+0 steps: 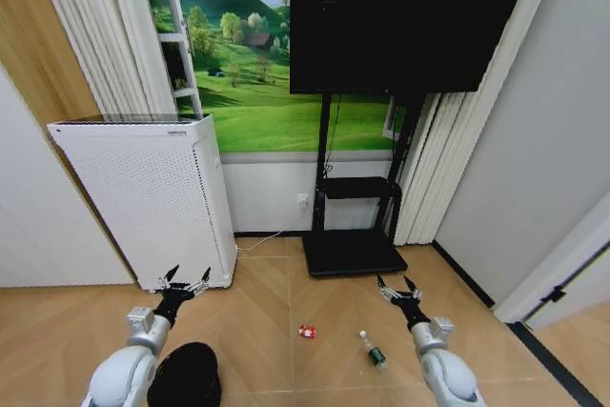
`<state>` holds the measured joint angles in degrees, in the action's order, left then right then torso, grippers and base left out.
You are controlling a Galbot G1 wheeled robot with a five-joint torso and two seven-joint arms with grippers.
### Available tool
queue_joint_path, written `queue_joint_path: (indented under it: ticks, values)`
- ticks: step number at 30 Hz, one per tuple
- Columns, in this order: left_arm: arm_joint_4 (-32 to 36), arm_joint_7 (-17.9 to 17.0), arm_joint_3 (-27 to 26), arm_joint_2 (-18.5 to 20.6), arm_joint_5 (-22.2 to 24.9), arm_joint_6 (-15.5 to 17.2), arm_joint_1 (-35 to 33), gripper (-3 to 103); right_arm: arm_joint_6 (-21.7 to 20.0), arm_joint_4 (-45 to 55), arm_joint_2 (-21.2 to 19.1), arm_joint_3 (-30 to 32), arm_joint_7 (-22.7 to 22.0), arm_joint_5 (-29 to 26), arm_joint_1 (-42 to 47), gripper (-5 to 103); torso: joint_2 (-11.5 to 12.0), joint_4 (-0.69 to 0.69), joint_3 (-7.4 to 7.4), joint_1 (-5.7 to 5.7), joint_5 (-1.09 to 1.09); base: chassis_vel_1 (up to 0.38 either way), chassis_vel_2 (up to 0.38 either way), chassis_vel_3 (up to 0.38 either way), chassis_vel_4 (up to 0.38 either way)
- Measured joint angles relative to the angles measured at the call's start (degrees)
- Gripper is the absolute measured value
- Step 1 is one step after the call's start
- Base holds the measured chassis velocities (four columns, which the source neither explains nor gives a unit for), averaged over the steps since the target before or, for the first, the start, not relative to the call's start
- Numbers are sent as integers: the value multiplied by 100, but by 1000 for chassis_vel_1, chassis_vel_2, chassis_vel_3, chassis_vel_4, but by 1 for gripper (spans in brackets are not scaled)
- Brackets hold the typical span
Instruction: Pick up the trash bin and place the garbage on the floor into it.
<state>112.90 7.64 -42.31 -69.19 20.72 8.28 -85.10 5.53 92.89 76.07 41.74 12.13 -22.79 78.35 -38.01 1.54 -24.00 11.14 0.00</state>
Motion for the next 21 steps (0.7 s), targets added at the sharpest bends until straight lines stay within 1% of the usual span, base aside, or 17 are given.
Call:
queue_joint_path:
  ticks: [3, 6, 8, 19, 21]
  values:
    - [-5, 6, 4, 1, -7, -2, 9, 100, 6, 1, -5, 4, 0, -1, 6, 100, 95, 0, 56, -38, 0, 0, 0, 0, 0]
    - [-16, 6, 10, 1, -8, -2, 23, 100, 7, 0, -6, 7, 0, -1, 6, 100, 136, 0, 80, -56, 0, 0, 0, 0, 0]
    - [-43, 6, 31, -4, -12, -14, 44, 100, 7, -5, -10, 8, 0, -2, 1, 100, 225, 0, 136, -90, 0, 0, 0, 0, 0]
    - [-72, 10, 42, -10, -32, -30, 48, 100, 23, -46, -10, -11, 0, 8, 3, 100, 456, 0, 270, -186, 0, 0, 0, 0, 0]
    - [-80, 13, 42, -10, -34, -33, 49, 100, 30, -56, -8, -18, 0, 14, 2, 100, 531, 0, 314, -217, 0, 0, 0, 0, 0]
